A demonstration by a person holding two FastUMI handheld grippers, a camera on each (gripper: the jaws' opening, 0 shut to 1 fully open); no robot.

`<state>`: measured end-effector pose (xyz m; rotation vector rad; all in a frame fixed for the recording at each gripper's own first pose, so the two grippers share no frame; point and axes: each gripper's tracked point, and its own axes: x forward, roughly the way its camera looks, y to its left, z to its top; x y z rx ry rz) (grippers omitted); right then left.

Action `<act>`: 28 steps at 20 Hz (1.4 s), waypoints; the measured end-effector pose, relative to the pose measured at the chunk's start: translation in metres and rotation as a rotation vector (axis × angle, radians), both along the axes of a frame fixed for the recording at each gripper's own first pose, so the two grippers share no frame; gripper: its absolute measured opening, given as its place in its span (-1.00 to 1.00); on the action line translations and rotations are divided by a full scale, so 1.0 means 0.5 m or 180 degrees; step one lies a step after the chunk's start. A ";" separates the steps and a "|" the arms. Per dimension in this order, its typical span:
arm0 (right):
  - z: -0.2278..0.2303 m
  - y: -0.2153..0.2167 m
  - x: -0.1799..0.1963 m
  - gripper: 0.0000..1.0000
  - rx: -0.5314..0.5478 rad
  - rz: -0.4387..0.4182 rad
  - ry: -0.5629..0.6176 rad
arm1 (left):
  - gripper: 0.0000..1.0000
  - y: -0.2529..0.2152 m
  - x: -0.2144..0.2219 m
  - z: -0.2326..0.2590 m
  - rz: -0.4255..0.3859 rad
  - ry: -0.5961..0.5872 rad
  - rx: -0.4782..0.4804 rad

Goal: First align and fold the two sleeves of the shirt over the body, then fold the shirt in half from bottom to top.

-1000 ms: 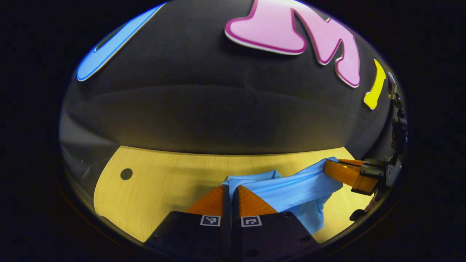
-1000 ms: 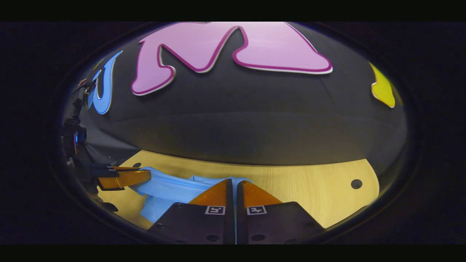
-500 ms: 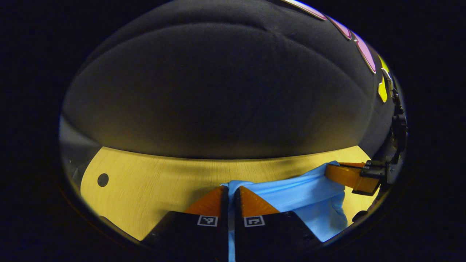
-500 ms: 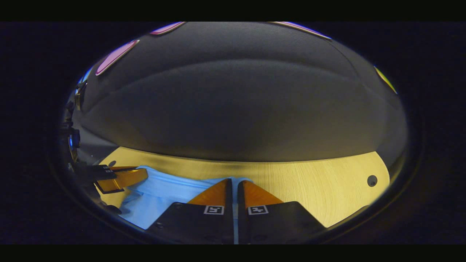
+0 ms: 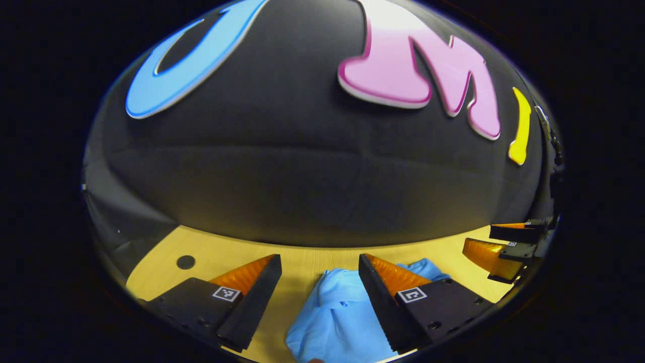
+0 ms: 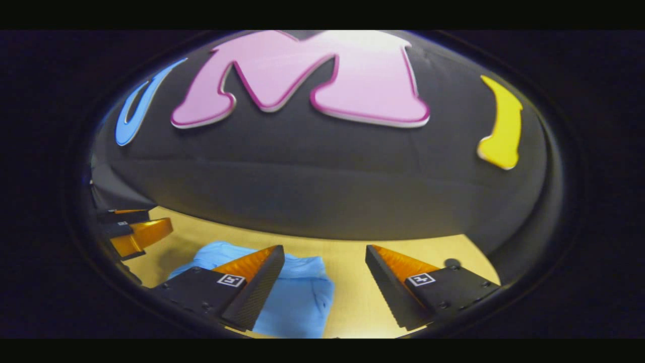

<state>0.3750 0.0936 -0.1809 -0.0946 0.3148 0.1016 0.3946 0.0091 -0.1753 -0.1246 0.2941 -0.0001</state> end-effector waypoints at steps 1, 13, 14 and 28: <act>0.035 0.004 -0.034 1.00 0.0029 -0.0010 -0.0084 | 0.94 0.001 -0.043 0.030 0.0012 -0.0077 -0.0026; 0.352 -0.019 -0.555 0.98 0.0272 0.0025 -0.0728 | 0.94 0.000 -0.592 0.313 0.0027 -0.0751 -0.0196; 0.358 -0.030 -0.591 0.98 0.0274 0.0012 -0.0723 | 0.94 0.003 -0.632 0.325 0.0036 -0.0771 -0.0181; 0.396 -0.144 -0.867 0.99 0.0440 -0.0255 -0.0720 | 0.94 -0.024 -0.964 0.326 -0.0036 -0.0715 -0.0111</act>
